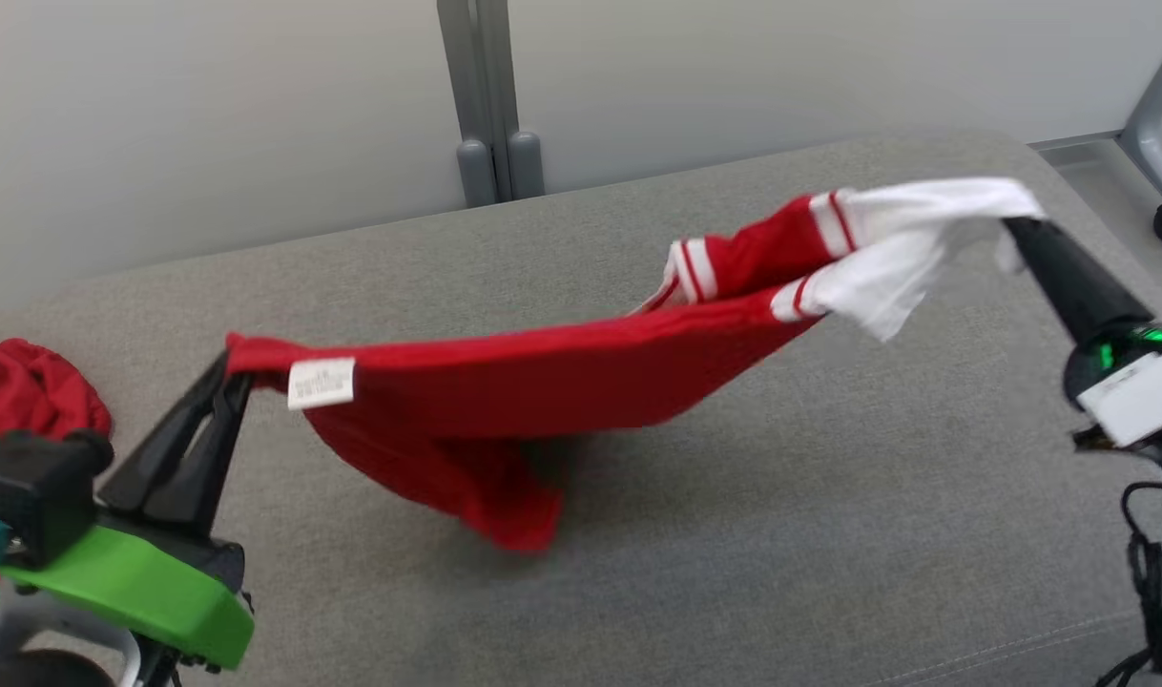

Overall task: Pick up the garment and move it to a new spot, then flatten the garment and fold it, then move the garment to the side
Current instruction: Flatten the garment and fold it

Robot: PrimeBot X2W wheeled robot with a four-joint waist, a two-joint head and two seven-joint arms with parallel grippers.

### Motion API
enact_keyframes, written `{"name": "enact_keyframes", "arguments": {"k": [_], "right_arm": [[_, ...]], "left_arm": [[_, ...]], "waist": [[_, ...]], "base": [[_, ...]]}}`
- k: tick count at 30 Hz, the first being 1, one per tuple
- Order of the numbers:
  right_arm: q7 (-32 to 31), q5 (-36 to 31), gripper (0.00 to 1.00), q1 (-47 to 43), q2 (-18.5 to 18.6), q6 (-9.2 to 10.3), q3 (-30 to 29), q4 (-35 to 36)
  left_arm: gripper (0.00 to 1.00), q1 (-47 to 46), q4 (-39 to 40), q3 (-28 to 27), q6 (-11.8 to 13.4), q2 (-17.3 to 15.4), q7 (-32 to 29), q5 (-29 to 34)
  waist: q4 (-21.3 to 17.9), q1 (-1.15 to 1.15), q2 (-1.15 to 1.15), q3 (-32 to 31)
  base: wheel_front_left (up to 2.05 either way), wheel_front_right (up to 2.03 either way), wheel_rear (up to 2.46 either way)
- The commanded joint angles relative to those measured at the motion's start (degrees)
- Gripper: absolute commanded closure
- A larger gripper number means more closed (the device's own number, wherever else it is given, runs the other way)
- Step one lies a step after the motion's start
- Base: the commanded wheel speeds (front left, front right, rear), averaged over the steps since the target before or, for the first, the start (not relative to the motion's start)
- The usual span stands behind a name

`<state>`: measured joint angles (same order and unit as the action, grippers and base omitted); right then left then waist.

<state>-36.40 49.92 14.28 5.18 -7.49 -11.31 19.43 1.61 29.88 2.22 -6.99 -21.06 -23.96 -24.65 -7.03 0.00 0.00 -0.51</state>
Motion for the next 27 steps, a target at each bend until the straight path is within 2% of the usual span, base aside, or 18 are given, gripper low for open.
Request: {"name": "enact_keyframes", "arguments": {"k": [1,4,8,10,13,17,20,23,27], "right_arm": [[-2.24,1.68,1.0,1.65,-0.64,0.0,-2.43,1.19],[-9.98,3.91,1.0,4.1,-1.71,0.0,-7.28,2.09],[-21.1,3.2,1.0,4.06,-2.04,-0.01,-12.18,1.94],[-25.4,2.88,1.0,3.7,-2.22,-0.01,-14.02,2.39],[-28.1,6.58,1.0,3.51,-2.29,-0.01,-15.11,1.32],[-26.72,13.57,1.0,6.3,-2.27,-0.01,-15.03,-0.79],[-23.02,16.67,1.0,10.68,-2.28,-0.01,-14.39,-2.72],[-19.2,15.78,1.0,17.92,-2.3,-0.01,-12.64,-6.11],[-11.91,9.69,1.0,34.5,-2.25,-0.01,-9.67,-17.64]], "left_arm": [[1.0,-2.34,2.63,-0.29,-0.13,-1.24,-1.71,-1.1],[1.0,-6.52,7.14,-0.62,-0.26,-3.87,-6.12,-3.81],[1.0,-11.23,9.15,-1.41,-0.34,-6.83,-10.46,-6.43],[1.0,-12.72,9.0,-1.5,-0.37,-7.94,-11.83,-7.42],[1.0,-14.19,8.62,-1.16,-0.37,-8.64,-13.11,-8.71],[1.0,-17.26,7.82,-0.47,-0.35,-9.22,-14.65,-10.28],[1.0,-23.06,6.31,-0.4,-0.41,-10.61,-16.07,-11.31],[1.0,-31.69,2.65,-0.29,-0.36,-12.27,-17.95,-11.72],[1.0,-48.18,-7.57,3.14,-0.44,-13.94,-19.7,-10.55]], "waist": [[-1.12,0.0,0.0,-0.66],[-2.32,0.0,0.0,-0.8],[-3.88,0.0,0.0,-0.34],[-4.77,0.0,0.0,-0.03],[-5.99,0.0,0.0,0.56],[-7.04,0.0,0.0,2.29],[-7.01,0.0,0.0,5.72],[-6.79,0.0,0.0,10.98],[-5.89,0.0,0.0,19.91]], "base": [[0.0,0.0,0.0],[0.0,0.0,0.0],[0.0,0.0,0.0],[0.0,0.0,0.0],[0.0,0.0,0.0],[0.0,0.0,0.0],[0.0,0.0,0.0],[0.0,0.0,0.0],[0.0,0.0,0.0]]}}
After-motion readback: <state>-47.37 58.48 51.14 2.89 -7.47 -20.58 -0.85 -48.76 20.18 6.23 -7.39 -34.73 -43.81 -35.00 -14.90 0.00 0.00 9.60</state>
